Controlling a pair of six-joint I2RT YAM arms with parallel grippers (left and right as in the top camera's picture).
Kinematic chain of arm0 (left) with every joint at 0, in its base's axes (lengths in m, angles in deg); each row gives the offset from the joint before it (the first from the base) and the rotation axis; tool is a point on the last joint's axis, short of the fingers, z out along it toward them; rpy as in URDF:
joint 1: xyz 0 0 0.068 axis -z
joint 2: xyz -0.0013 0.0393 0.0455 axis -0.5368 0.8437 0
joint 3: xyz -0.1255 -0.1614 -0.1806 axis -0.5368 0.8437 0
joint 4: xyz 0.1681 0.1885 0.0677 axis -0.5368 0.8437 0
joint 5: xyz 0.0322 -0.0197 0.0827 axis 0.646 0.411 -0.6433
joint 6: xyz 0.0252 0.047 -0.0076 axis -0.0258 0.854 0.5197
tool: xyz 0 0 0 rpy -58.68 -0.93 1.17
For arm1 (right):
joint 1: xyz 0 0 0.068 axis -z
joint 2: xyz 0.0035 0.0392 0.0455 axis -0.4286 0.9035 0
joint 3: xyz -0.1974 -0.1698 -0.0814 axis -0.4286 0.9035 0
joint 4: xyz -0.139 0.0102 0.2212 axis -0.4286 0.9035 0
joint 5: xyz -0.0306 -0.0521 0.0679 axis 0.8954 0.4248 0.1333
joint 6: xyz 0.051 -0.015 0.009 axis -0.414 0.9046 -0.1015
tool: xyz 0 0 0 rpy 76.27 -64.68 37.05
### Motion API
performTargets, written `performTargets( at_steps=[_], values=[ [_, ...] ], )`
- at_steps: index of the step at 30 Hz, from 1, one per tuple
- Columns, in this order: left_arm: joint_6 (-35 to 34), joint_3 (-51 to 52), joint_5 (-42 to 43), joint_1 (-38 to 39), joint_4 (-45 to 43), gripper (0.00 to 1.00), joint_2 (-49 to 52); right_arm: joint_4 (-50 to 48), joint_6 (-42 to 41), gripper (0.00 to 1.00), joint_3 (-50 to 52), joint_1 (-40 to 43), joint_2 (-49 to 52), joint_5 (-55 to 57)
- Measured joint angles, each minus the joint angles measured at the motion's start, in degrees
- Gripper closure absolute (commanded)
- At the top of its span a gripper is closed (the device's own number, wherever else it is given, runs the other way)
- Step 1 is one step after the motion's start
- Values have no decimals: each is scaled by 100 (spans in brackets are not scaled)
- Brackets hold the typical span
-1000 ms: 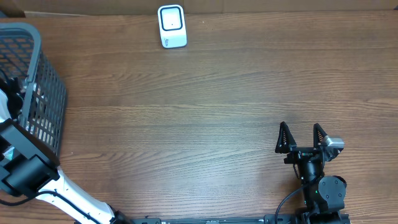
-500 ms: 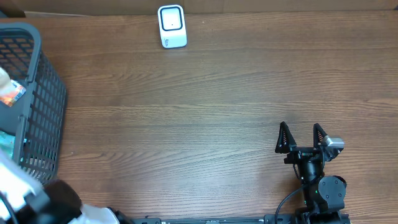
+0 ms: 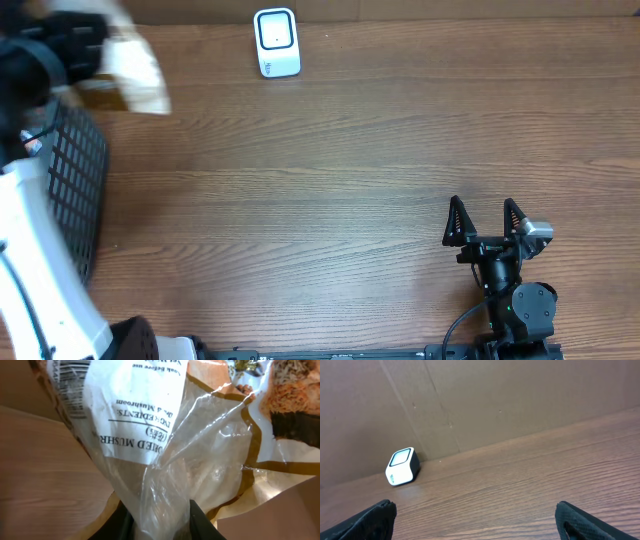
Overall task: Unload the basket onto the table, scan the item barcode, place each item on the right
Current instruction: 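Lift the pouch out and carry it toward the white scanner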
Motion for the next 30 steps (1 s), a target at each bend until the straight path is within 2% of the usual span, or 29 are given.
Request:
performTargets(
  at_steps=[9,14,21,26,30],
  values=[
    [1554,7,-951,2577,216,96,1235,-4,0,0,0,2,0,-2],
    [1635,13,-1117,3346,-103,96,2127,2,-2,0,0,2,0,-2],
    [-212,13,-1207,3980,-131,96,3075,0,0,0,0,0,0,-4],
    [-2009,15,-1226,4330,11,96,3486,-2,-2,0,0,2,0,-2],
    [-2826,15,-1318,4564,28,96,3674,0,0,0,0,0,0,-2]
  ],
)
